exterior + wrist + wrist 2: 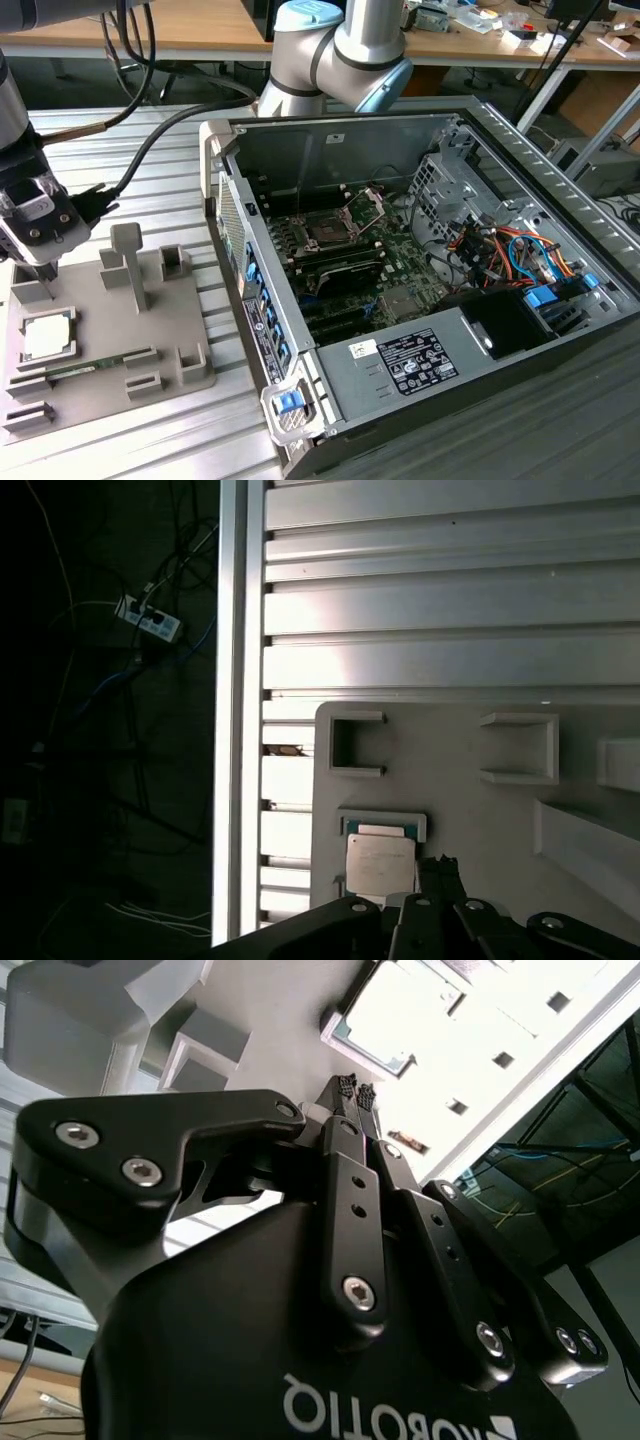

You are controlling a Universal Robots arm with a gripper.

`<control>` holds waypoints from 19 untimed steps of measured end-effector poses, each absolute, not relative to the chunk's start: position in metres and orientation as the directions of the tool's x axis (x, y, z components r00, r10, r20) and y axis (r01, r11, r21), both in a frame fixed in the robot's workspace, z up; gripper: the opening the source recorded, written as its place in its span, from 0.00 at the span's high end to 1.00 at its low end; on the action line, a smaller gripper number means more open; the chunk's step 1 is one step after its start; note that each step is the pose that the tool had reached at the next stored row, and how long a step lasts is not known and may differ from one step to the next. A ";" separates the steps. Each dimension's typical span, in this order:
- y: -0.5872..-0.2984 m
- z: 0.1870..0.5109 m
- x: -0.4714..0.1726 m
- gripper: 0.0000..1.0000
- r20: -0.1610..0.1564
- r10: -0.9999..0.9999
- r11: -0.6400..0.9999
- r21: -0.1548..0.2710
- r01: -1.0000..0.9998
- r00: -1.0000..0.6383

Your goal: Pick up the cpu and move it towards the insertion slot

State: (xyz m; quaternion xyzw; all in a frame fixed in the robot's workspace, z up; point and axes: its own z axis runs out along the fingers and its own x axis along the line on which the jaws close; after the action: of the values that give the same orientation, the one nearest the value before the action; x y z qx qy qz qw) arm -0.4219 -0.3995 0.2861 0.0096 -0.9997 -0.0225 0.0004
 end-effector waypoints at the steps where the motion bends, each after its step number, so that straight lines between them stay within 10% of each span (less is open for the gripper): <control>1: -0.400 0.286 -0.422 0.89 0.000 -0.019 0.999 0.045 -0.019 -1.000; 19: -0.400 0.276 -0.423 0.89 0.000 -0.019 0.999 0.045 -0.019 -1.000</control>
State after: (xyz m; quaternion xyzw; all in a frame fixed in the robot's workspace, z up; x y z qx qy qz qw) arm -0.4226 -0.4001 0.2755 0.0095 -0.9997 -0.0225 0.0004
